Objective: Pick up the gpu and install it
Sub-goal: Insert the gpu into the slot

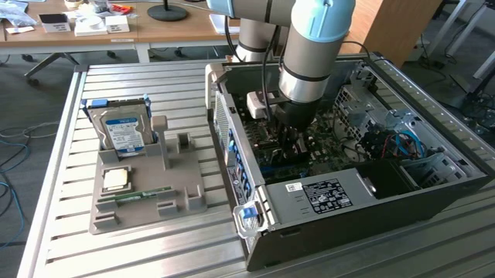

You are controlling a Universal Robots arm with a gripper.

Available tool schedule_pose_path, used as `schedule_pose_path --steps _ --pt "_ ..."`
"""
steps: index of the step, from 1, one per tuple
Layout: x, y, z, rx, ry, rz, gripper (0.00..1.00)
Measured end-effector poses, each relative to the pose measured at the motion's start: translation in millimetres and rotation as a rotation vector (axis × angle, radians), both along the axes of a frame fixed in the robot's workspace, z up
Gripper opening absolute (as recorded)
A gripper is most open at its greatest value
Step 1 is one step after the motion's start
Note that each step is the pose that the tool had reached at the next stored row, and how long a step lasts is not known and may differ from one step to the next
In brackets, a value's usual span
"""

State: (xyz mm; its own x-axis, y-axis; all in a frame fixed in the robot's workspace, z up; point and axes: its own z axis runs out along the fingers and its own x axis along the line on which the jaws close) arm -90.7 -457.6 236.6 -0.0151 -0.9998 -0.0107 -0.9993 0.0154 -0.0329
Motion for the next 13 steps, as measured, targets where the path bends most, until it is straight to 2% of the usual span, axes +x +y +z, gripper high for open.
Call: schedule_pose_path --steps 13 --pt "-0.4 0.1 -0.3 0.0011 0.0001 -0.001 0.28"
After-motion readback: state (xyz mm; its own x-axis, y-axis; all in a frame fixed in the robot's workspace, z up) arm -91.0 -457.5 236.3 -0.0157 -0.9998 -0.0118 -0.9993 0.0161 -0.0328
